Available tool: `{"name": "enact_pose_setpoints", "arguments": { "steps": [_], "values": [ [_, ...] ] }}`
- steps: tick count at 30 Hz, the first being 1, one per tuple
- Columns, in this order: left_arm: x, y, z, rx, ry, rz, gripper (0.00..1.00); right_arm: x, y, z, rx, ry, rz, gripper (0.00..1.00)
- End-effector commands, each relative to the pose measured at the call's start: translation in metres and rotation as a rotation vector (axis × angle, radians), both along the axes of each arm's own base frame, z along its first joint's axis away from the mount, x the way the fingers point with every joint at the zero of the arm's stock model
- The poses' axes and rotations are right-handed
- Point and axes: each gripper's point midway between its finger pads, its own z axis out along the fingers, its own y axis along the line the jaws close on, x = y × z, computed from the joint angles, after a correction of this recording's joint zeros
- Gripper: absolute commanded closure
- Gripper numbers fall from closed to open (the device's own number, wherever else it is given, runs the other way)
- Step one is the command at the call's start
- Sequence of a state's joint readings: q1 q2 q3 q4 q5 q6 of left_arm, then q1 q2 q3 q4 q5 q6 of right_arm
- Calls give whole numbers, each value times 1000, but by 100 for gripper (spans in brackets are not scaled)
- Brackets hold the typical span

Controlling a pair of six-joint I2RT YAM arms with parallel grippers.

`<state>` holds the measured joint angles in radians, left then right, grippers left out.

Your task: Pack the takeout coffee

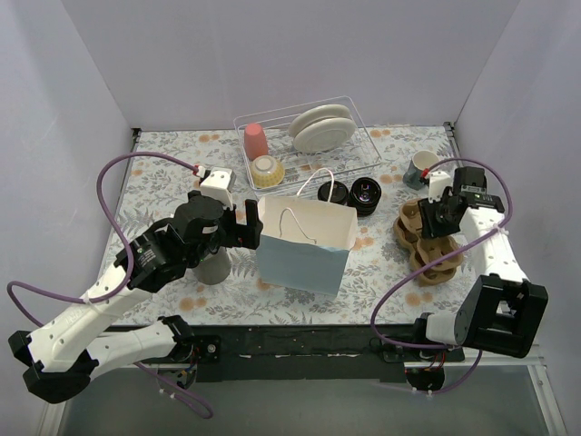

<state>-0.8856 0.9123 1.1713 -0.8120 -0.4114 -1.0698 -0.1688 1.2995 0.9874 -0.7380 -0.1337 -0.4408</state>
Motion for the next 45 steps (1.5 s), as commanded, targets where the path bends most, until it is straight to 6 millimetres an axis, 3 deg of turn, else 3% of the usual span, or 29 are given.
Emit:
{"name": "enact_pose_setpoints", "arguments": {
  "steps": [1, 3, 6, 9, 10, 13, 17, 18, 21, 23, 27, 32, 36, 45],
  "values": [
    [1, 7, 1, 14, -11, 20, 2, 8, 0, 29, 0, -63, -5, 57],
    [2, 7, 4, 11, -17, 24, 2, 8, 2, 37, 11, -75, -8, 58],
    [4, 7, 9, 11, -23, 30, 2, 18, 8, 72, 40, -166, 2, 60],
    [6, 9, 12, 16, -29, 47, 2, 28, 30, 124, 117, -308, 56, 61],
    [7, 8, 13, 16, -29, 50, 2, 31, 35, 154, 129, -389, 71, 61],
    [10, 6, 13, 1, -15, 73, 2, 29, 63, 199, 225, -483, 121, 61],
    [9, -1, 20, -62, -2, 74, 3, 18, 115, 279, 361, -656, 274, 63],
    [10, -3, 21, -76, -5, 76, 4, 11, 142, 291, 400, -677, 354, 64],
    [10, -6, 20, -83, 17, 68, 7, -9, 192, 330, 534, -739, 509, 67],
    [11, -7, 20, -90, 39, 69, 9, -18, 221, 344, 605, -751, 602, 69],
    [14, 1, 18, -115, 76, 115, 13, -35, 262, 352, 656, -751, 725, 69],
    [16, 6, 20, -183, 107, 136, 20, -49, 293, 337, 652, -701, 802, 66],
    [16, 3, 17, -205, 126, 126, 25, -56, 306, 312, 618, -641, 829, 66],
    [19, -12, 9, -242, 152, 84, 44, -61, 312, 261, 534, -553, 813, 66]
  ]
}}
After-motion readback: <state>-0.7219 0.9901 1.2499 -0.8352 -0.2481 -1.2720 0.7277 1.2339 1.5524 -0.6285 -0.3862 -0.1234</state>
